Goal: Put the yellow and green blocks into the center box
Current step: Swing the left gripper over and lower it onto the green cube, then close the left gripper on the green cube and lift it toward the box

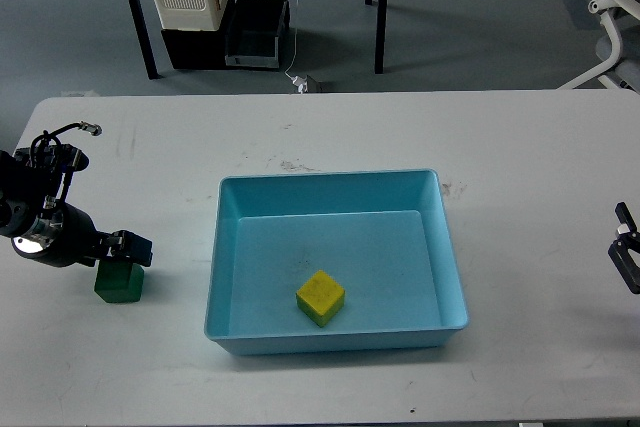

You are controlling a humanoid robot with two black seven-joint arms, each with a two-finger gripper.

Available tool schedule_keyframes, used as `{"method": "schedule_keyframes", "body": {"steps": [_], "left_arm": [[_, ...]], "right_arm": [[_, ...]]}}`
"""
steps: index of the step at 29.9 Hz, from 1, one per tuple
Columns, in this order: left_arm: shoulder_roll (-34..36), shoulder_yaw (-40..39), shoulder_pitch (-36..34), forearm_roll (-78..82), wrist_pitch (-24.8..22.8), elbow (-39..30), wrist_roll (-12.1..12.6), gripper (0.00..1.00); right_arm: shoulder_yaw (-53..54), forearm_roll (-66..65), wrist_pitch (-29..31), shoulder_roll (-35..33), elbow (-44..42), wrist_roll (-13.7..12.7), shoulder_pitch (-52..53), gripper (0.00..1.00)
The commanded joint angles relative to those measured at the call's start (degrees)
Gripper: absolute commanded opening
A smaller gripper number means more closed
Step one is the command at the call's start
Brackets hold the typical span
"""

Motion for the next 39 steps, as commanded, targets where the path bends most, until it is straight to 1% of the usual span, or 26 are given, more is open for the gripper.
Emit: {"method": "schedule_keyframes", "body": {"steps": [1, 5, 15, 17, 18, 19, 21, 25, 26, 29, 30, 31, 32, 34, 37, 39], "left_arm": [[0.3, -0.1, 0.4, 0.8, 0.0, -0.2, 0.0, 0.96], [0.8, -0.1, 0.4, 0.8, 0.0, -1.0, 0.1, 0.95], [1.9, -0.1, 0.3, 1.4, 0.0, -1.8, 0.6, 0.80], [2.4, -0.1, 0.3, 1.9, 0.0, -2.4, 0.6, 0.74], [2.5, -0.1, 0.3, 2.3, 0.0, -2.5, 0.6, 0.71], [2.6, -0.2, 0.3, 2.9, 0.0, -2.5, 0.6, 0.64], [2.7, -0.2, 0.3, 3.9, 0.0, -2.6, 0.6, 0.47], [4.1, -0.1, 0.2, 5.1, 0.0, -4.5, 0.8, 0.25], [5.1, -0.2, 0.1, 5.6, 0.0, -4.9, 0.8, 0.21], [6.5, -0.5, -0.5, 6.5, 0.0, -6.0, 1.3, 0.18], [6.5, -1.1, -0.8, 6.5, 0.0, -6.3, 2.4, 0.07], [6.5, -1.7, -1.3, 6.5, 0.0, -6.5, 3.2, 0.04], [6.5, -2.7, -1.6, 6.5, 0.0, -6.6, 3.6, 0.04], [6.4, -4.3, -3.1, 5.9, 0.0, -6.6, 3.6, 0.04], [5.4, -4.5, -8.8, 5.0, 0.0, -6.5, 3.1, 0.04], [3.1, -4.1, -12.6, 3.2, 0.0, -6.5, 2.6, 0.04]], "right_arm": [[0.0, 0.0, 0.0, 0.0, 0.0, 0.0, 0.0, 1.00], [0.1, 0.0, 0.0, 0.0, 0.0, 0.0, 0.0, 1.00], [0.2, 0.0, 0.0, 0.0, 0.0, 0.0, -0.1, 1.00], [0.2, 0.0, 0.0, 0.0, 0.0, 0.0, -0.2, 1.00], [0.1, 0.0, 0.0, 0.0, 0.1, 0.0, -0.2, 1.00], [0.1, 0.0, 0.0, 0.0, 0.1, 0.0, -0.1, 1.00], [0.1, 0.0, 0.0, 0.0, 0.1, 0.0, -0.2, 1.00], [0.1, 0.0, 0.0, 0.0, 0.1, 0.0, -0.2, 1.00], [0.1, 0.0, 0.0, 0.0, 0.1, 0.0, -0.2, 1.00], [0.1, 0.0, 0.0, 0.0, 0.1, 0.0, -0.2, 1.00], [0.0, 0.0, 0.0, 0.0, 0.1, 0.0, -0.2, 1.00], [0.0, 0.0, 0.0, 0.0, 0.1, 0.0, -0.2, 1.00], [-0.1, 0.0, 0.0, 0.0, 0.1, 0.0, -0.2, 1.00], [-0.2, 0.0, 0.0, 0.0, 0.1, 0.0, -0.2, 1.00], [-0.2, 0.0, 0.0, 0.0, 0.1, 0.0, -0.1, 1.00], [-0.1, -0.1, -0.1, 0.0, 0.1, 0.0, -0.2, 1.00]]}}
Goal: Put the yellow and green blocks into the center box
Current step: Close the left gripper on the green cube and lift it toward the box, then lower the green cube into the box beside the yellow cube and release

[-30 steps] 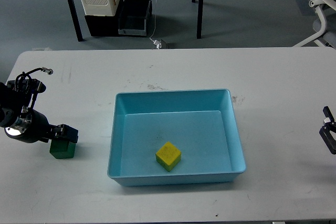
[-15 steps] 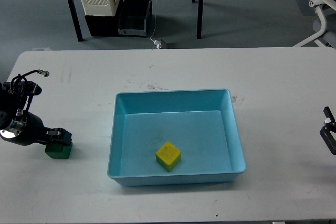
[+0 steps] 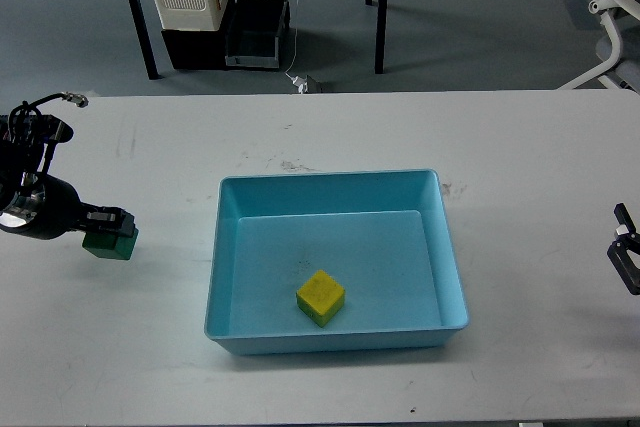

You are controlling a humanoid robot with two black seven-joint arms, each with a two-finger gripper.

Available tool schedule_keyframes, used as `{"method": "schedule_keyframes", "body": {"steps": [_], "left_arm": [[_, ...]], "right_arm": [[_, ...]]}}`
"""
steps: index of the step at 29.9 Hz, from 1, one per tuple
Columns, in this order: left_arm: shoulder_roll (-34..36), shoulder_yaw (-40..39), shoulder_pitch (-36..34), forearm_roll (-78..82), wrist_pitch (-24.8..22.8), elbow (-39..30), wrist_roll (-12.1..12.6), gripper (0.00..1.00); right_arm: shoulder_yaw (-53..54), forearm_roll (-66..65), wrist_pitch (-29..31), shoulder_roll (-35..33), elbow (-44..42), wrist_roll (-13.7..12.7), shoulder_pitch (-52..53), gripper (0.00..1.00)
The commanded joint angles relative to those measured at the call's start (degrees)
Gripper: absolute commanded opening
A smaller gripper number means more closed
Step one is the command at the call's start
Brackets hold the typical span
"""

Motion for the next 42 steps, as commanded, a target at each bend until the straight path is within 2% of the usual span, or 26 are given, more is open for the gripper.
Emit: {"method": "schedule_keyframes", "body": {"steps": [1, 5, 11, 15, 19, 37, 42], "left_arm": [[-3.7, 0.3, -6.7, -3.0, 0.0, 0.0, -0.8, 0.04], [-10.0, 0.6, -14.0, -7.5, 0.0, 0.5, -1.8, 0.04], [-23.9, 3.8, -22.2, -12.5, 0.0, 1.6, -3.2, 0.04], [-32.9, 4.6, -23.3, -13.4, 0.0, 3.6, -4.3, 0.04], [-38.6, 6.8, -22.4, -13.4, 0.0, 4.2, -4.7, 0.04], [-44.9, 8.7, -18.5, -13.5, 0.0, 1.7, -5.7, 0.06], [-46.9, 8.7, -18.1, -13.5, 0.0, 1.8, -5.7, 0.15]], "right_arm": [[0.2, -0.1, -0.1, 0.0, 0.0, 0.0, 0.0, 1.00], [0.3, -0.1, -0.1, 0.0, 0.0, 0.0, 0.1, 1.00], [0.2, -0.1, -0.1, 0.0, -0.1, 0.0, 0.0, 1.00], [0.3, -0.1, -0.1, 0.0, -0.1, 0.0, -0.4, 1.00], [0.3, -0.1, -0.1, 0.0, -0.4, 0.0, -0.5, 1.00], [0.7, -0.1, 0.1, 0.0, -1.7, 0.0, -0.6, 1.00], [1.0, -0.1, 0.1, 0.0, -2.3, 0.0, -0.7, 1.00]]}}
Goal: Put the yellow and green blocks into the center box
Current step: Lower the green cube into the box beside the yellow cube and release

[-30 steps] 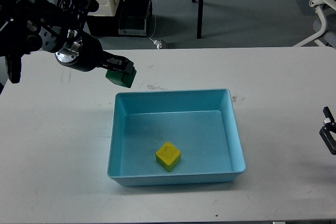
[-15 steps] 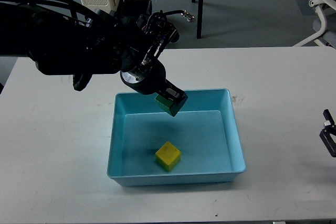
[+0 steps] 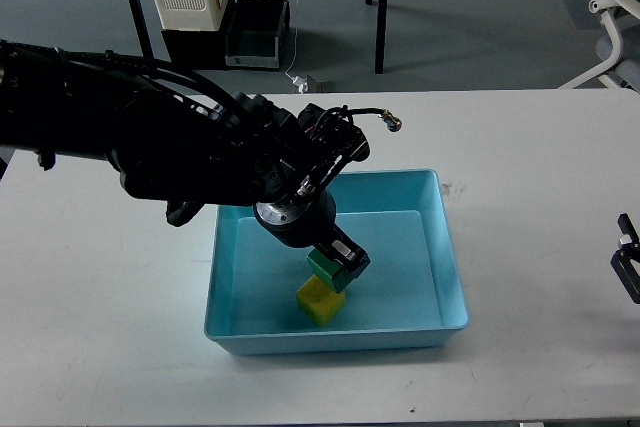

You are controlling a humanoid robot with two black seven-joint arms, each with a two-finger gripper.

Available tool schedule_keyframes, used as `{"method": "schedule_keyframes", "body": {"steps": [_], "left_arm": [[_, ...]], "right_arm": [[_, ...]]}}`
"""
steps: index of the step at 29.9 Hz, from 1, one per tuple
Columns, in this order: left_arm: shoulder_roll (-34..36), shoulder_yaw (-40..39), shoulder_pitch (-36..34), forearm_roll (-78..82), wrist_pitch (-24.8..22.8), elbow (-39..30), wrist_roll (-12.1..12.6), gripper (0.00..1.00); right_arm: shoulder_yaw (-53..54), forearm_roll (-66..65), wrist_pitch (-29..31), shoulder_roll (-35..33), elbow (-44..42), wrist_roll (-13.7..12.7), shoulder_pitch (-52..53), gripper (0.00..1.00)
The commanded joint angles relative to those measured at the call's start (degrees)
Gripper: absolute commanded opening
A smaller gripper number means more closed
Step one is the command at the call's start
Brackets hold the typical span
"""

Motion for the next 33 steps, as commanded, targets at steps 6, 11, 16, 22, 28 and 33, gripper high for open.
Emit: {"method": "schedule_keyframes", "body": {"steps": [6, 11, 16, 22, 28, 33], "left_arm": [[-3.6, 1.8, 0.8, 0.0, 0.0, 0.2, -1.8, 0.46], [-3.1, 2.0, 0.0, 0.0, 0.0, 0.2, -4.2, 0.71], [-2.8, 1.9, -0.1, -0.1, 0.0, 1.0, -4.4, 1.00], [-2.2, -0.9, -1.7, -1.3, 0.0, 2.6, -4.3, 1.00], [0.2, -3.7, -4.3, -1.7, 0.0, 4.2, -4.4, 1.00], [6.1, -12.7, -6.6, -5.1, 0.0, 4.3, -6.4, 1.00]], "right_arm": [[0.0, 0.0, 1.4, 0.0, -1.2, 0.0, -1.2, 1.00], [0.0, 0.0, 1.8, 0.0, -1.2, 0.0, -1.6, 1.00], [-0.5, 0.0, 1.9, 0.0, -1.2, 0.0, -1.6, 1.00], [-1.0, -0.7, 1.9, 0.0, -1.2, 0.0, -1.3, 1.00], [-1.1, -0.8, 1.9, 0.0, -1.2, 0.0, -1.4, 1.00], [-1.0, -0.9, 1.9, 0.0, -1.2, 0.0, -1.5, 1.00]]}}
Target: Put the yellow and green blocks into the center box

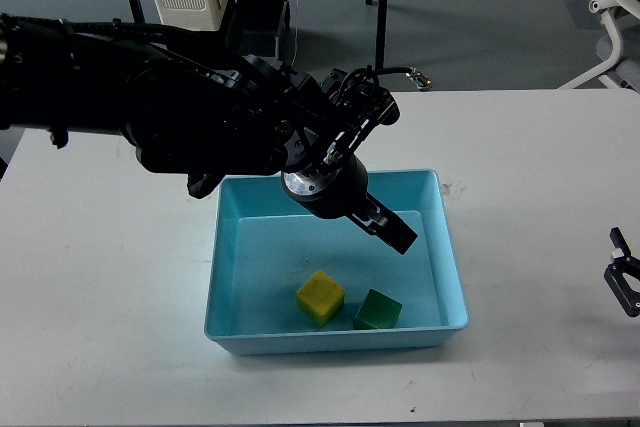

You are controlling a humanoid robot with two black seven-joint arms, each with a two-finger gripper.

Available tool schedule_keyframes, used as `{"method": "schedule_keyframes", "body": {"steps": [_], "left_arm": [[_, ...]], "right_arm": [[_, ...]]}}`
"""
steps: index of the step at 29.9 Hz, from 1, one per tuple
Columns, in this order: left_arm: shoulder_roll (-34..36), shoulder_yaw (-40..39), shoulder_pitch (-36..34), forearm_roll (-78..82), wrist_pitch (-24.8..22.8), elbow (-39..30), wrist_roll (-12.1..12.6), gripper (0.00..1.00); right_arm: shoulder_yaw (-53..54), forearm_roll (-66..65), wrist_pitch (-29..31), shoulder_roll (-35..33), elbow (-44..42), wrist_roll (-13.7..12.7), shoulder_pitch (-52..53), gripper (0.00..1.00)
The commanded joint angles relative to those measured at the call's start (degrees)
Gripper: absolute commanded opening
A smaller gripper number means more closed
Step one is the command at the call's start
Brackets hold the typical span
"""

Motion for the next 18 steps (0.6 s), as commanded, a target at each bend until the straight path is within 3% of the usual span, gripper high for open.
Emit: {"method": "schedule_keyframes", "body": {"steps": [1, 11, 14, 18], "left_arm": [[4.5, -6.4, -1.5, -2.9, 0.0, 0.2, -1.4, 1.00], [18.2, -16.7, 3.9, -28.3, 0.0, 2.2, -2.6, 0.99], [20.1, -23.0, 8.5, -35.7, 0.0, 3.5, -6.2, 0.99], [21.9, -32.2, 16.0, -40.2, 2.5, 10.2, -12.1, 0.99]], "right_arm": [[0.2, 0.0, 0.0, 0.0, 0.1, 0.0, 0.0, 1.00], [0.0, 0.0, -0.1, 0.0, 0.8, 0.0, 0.9, 1.00], [0.0, 0.0, -0.1, 0.0, 1.0, 0.0, 1.4, 1.00], [0.1, 0.0, -0.1, 0.0, 1.3, 0.0, 2.2, 1.00]]}}
